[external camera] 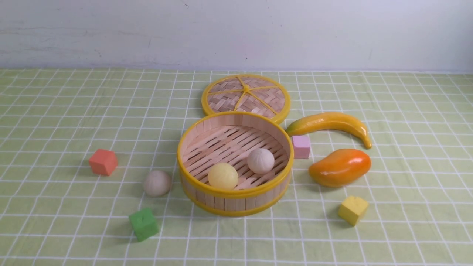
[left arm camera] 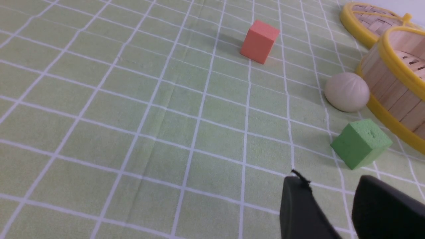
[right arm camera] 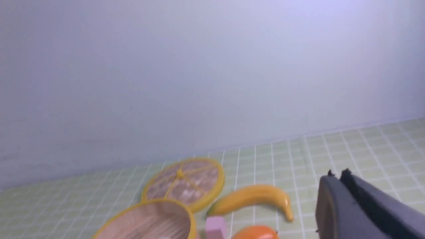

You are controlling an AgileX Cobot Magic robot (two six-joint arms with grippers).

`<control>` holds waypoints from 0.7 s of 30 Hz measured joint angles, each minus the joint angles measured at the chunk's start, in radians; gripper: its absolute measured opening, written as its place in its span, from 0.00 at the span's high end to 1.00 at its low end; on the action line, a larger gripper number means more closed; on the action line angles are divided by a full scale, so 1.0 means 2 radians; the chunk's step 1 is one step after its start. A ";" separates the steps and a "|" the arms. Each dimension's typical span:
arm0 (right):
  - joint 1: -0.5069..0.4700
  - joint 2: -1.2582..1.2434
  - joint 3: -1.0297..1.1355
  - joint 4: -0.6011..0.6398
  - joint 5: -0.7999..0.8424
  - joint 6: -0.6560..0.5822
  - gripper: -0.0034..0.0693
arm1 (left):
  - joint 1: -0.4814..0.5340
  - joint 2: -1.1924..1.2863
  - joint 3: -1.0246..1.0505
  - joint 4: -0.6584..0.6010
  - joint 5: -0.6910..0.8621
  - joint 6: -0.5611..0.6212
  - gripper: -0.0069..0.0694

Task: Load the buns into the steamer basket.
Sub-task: Use the left arm to grab a steamed stuffed bun

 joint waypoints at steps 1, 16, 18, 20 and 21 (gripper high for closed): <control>-0.008 -0.004 0.000 0.000 -0.006 0.000 0.93 | 0.000 0.000 0.000 0.000 0.000 0.000 0.60; -0.030 -0.061 0.149 -0.099 -0.059 0.000 0.91 | 0.000 0.000 0.000 0.000 0.000 0.000 0.60; -0.030 -0.078 0.188 -0.099 -0.059 0.000 0.91 | 0.000 0.000 0.000 0.000 0.000 0.000 0.60; -0.030 -0.096 0.234 -0.099 -0.060 0.000 0.91 | 0.000 0.000 0.000 0.000 0.000 0.000 0.60; -0.031 -0.099 0.267 -0.096 -0.059 0.000 0.91 | 0.000 0.000 0.000 0.000 0.000 0.000 0.60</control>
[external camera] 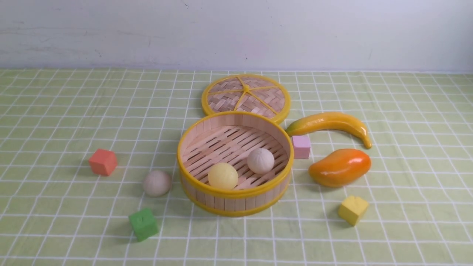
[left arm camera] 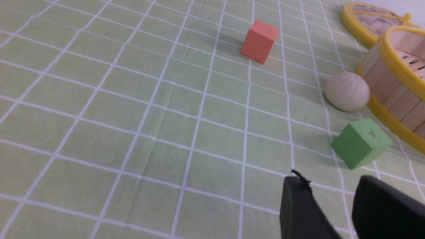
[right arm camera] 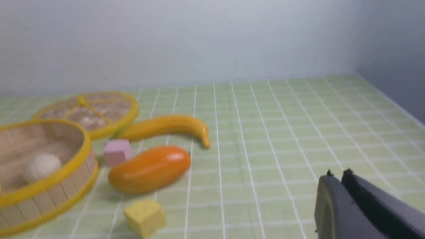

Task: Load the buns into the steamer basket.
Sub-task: Use the left arm to grab a steamed stuffed bun

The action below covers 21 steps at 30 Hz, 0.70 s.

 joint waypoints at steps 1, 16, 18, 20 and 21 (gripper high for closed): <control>-0.003 0.000 0.027 0.005 0.003 0.000 0.91 | 0.000 0.000 0.000 0.000 0.000 0.000 0.60; -0.008 0.000 0.111 0.006 -0.047 0.000 0.88 | 0.000 0.000 0.000 0.000 0.000 0.000 0.60; -0.008 0.000 0.112 0.006 -0.049 0.000 0.87 | 0.000 0.000 0.000 0.000 0.000 0.000 0.60; -0.008 0.000 0.112 0.006 -0.050 0.000 0.87 | 0.000 0.000 0.000 0.000 0.000 0.000 0.60; -0.008 0.000 0.112 0.006 -0.050 0.000 0.87 | 0.000 0.000 0.000 0.000 0.000 0.000 0.60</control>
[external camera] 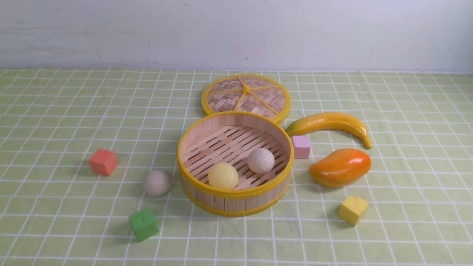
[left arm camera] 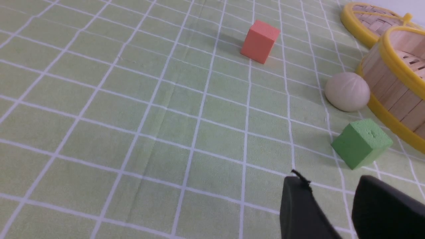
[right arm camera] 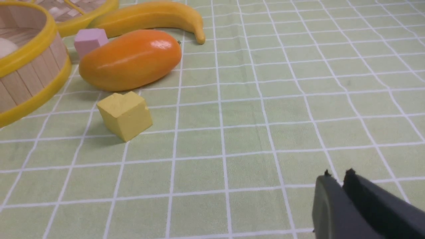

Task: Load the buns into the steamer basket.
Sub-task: Use the left arm to grab a steamed stuffed bun

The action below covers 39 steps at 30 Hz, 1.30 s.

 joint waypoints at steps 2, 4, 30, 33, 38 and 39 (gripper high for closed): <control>0.000 0.000 0.000 0.000 0.000 0.000 0.87 | 0.000 0.000 0.000 0.000 0.000 0.000 0.60; 0.000 0.000 0.000 0.000 -0.001 0.000 0.86 | 0.000 0.000 0.000 0.000 0.000 0.000 0.60; 0.000 0.000 0.000 0.000 -0.002 0.000 0.81 | 0.000 0.000 0.000 0.000 0.000 0.000 0.60; 0.000 0.000 0.000 0.000 -0.001 0.000 0.81 | 0.000 0.000 0.000 0.000 0.000 0.000 0.60; 0.000 0.000 0.000 -0.001 -0.001 0.000 0.80 | 0.000 0.000 0.000 0.000 0.000 0.000 0.60; 0.000 0.000 0.000 -0.001 -0.001 0.000 0.80 | 0.000 0.000 0.000 0.000 0.000 0.000 0.60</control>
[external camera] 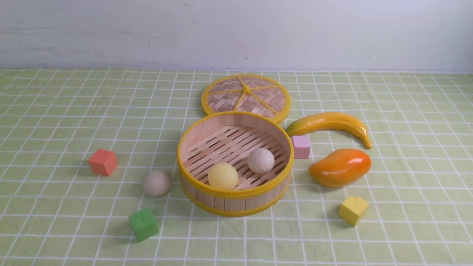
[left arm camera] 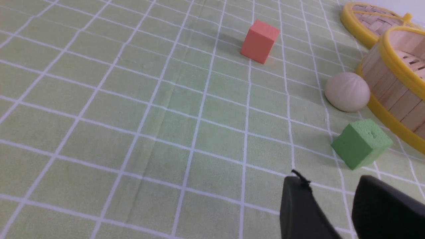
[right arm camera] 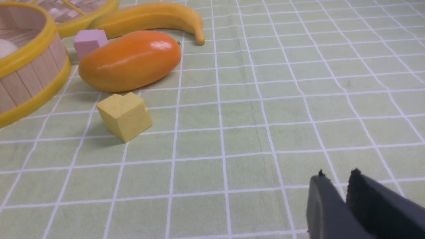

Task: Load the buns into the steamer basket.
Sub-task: Use the left arm to grab a steamed stuffed bun

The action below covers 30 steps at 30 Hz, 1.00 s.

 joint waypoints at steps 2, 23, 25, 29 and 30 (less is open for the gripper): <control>0.000 0.000 0.000 0.000 0.000 0.000 0.79 | 0.000 0.000 0.000 0.000 0.000 0.000 0.60; 0.000 0.000 0.000 0.000 0.000 0.000 0.76 | 0.000 0.000 0.000 0.003 0.000 0.000 0.60; 0.000 0.000 0.000 0.000 0.000 0.000 0.76 | 0.000 0.000 0.000 0.006 0.000 0.000 0.60; 0.000 0.000 0.000 0.000 0.000 0.000 0.75 | 0.000 0.000 0.000 0.007 -0.040 -0.001 0.60; 0.000 0.000 0.000 0.000 0.000 0.000 0.75 | 0.000 0.000 0.000 0.007 -0.040 -0.001 0.60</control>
